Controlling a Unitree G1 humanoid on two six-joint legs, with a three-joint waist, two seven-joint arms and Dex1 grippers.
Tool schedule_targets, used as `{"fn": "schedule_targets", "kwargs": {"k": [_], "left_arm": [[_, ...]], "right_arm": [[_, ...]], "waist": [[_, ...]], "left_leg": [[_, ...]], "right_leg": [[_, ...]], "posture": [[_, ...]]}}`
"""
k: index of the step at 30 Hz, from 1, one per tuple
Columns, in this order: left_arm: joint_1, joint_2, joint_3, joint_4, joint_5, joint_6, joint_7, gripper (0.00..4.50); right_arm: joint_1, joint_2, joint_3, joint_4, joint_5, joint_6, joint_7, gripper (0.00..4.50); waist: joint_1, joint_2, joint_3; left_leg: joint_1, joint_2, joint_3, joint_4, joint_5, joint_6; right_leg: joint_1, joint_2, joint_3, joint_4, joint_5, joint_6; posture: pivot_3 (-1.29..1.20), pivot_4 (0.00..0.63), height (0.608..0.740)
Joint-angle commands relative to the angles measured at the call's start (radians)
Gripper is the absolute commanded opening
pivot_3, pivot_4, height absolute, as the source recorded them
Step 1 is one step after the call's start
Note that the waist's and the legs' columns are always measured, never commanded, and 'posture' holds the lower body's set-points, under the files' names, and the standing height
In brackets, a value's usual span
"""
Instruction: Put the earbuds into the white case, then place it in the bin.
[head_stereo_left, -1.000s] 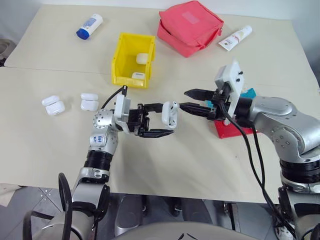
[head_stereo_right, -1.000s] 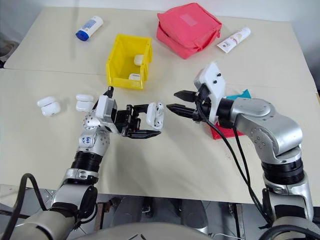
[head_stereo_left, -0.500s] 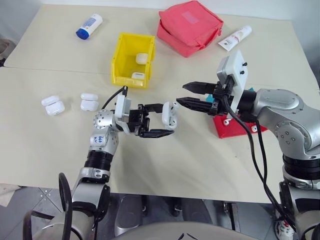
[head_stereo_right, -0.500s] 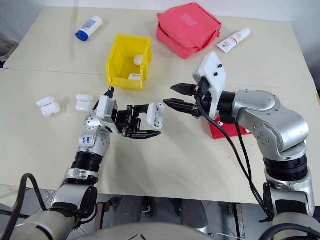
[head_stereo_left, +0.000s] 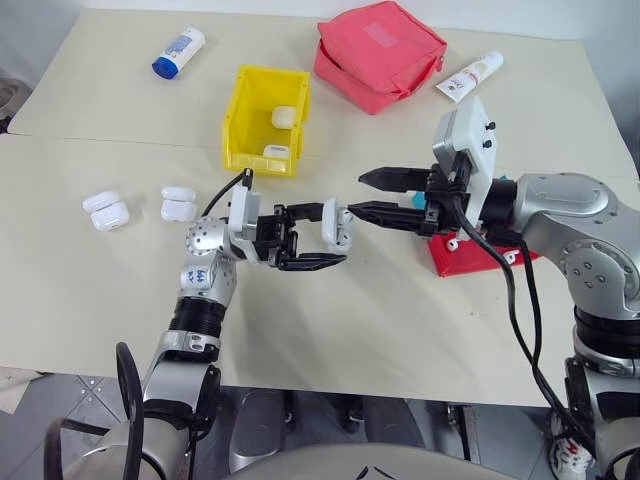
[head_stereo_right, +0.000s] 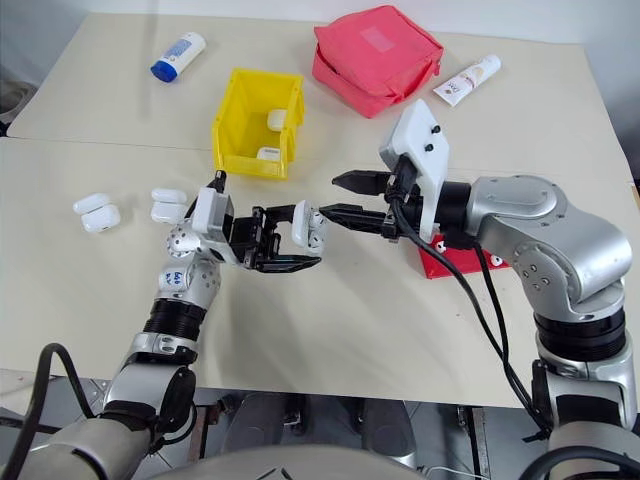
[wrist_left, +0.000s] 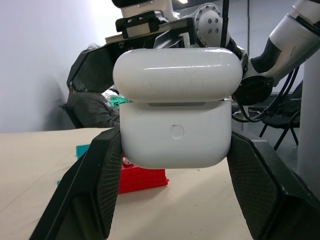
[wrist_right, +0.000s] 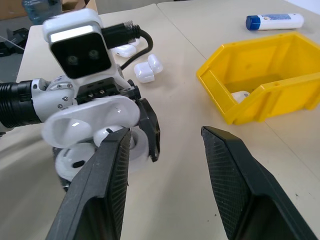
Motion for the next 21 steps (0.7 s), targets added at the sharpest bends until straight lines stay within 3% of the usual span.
{"fn": "schedule_targets", "kwargs": {"k": [1, 11, 17, 21], "left_arm": [[-0.018, -0.012, 0.002, -0.014, -0.008, -0.014, 0.000, 2.78], [-0.006, 0.003, -0.015, -0.013, 0.016, -0.015, -0.009, 2.78], [-0.045, 0.047, -0.048, 0.018, 0.110, -0.060, 0.030, 2.78], [-0.095, 0.057, -0.065, 0.045, 0.172, -0.096, 0.077, 2.78]], "right_arm": [[-0.022, -0.006, -0.028, -0.037, 0.011, -0.006, -0.002, 2.37], [-0.055, -0.013, -0.039, 0.004, -0.051, -0.052, -0.028, 2.37], [-0.089, -0.018, -0.029, -0.055, -0.023, 0.011, -0.045, 2.37], [-0.143, -0.020, -0.005, -0.132, 0.019, 0.137, -0.106, 1.09]], "waist": [[0.000, 0.000, 0.000], [0.000, 0.000, 0.000], [0.000, 0.000, 0.000], [0.000, 0.000, 0.000]], "left_leg": [[0.000, 0.000, 0.000, 0.000, 0.000, 0.000], [0.000, 0.000, 0.000, 0.000, 0.000, 0.000], [0.000, 0.000, -0.001, 0.000, 0.000, 0.000], [-0.002, 0.000, -0.002, 0.001, 0.000, 0.000]], "right_leg": [[0.000, 0.000, 0.000, 0.000, 0.000, 0.000], [0.000, 0.000, -0.001, 0.000, 0.000, 0.000], [0.000, 0.000, -0.002, 0.000, 0.000, 0.000], [-0.001, -0.001, -0.003, 0.000, 0.000, 0.000]], "posture": [[0.00, 0.150, 0.740], [0.00, 0.150, 0.740], [0.00, 0.150, 0.740], [0.00, 0.150, 0.740]]}}
